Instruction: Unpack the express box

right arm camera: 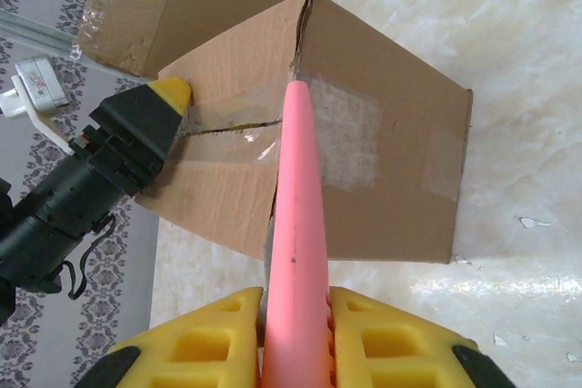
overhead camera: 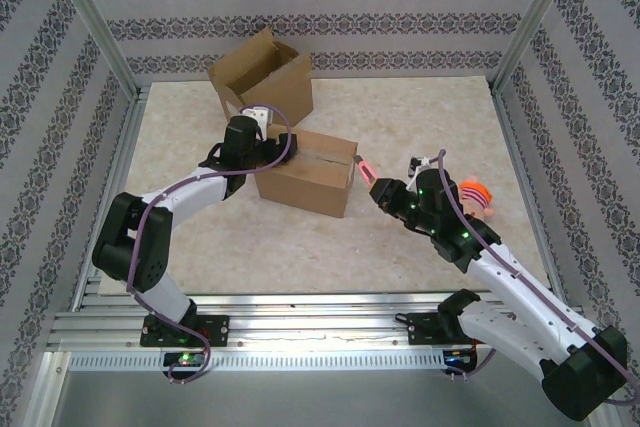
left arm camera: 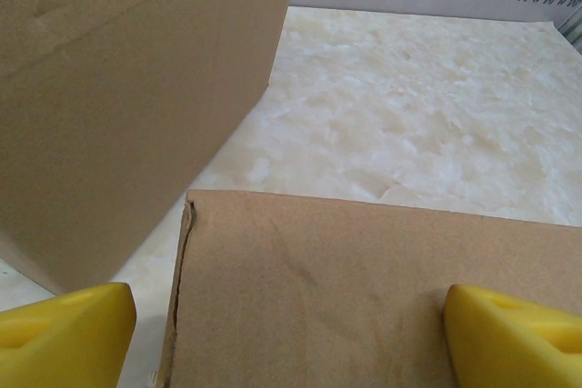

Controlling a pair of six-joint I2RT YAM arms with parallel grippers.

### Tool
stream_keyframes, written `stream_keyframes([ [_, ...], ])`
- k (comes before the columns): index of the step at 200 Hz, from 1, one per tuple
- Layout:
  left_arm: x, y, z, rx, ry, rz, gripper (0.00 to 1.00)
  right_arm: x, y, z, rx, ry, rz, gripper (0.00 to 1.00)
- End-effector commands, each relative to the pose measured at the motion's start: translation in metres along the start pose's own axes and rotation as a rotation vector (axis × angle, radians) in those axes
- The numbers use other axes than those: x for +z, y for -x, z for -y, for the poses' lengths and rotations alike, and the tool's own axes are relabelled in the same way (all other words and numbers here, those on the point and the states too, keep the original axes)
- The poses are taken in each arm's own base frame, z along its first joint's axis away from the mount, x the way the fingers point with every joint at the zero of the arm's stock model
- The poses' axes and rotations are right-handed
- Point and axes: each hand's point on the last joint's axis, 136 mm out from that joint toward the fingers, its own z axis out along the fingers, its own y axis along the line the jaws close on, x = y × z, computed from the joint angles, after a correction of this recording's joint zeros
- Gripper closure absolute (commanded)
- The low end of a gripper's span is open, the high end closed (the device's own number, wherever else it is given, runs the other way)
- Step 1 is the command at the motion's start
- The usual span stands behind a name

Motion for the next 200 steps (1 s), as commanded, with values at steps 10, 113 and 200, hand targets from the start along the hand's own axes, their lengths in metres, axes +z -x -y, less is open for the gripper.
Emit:
stream_keyframes([
  [10, -0.003, -0.154, -0.044, -0.012, 0.146, -0.475, 0.13, 0.000, -0.038, 0.013, 0.024, -0.025, -0.139, 1.00],
  [113, -0.001, -0.162, -0.047, -0.013, 0.157, -0.499, 0.13, -0.002, -0.057, 0.015, 0.048, -0.019, -0.154, 1.00],
  [200, -0.001, -0.163, -0.047, -0.014, 0.157, -0.504, 0.13, -0.003, -0.066, 0.011, 0.057, 0.011, -0.156, 1.00],
])
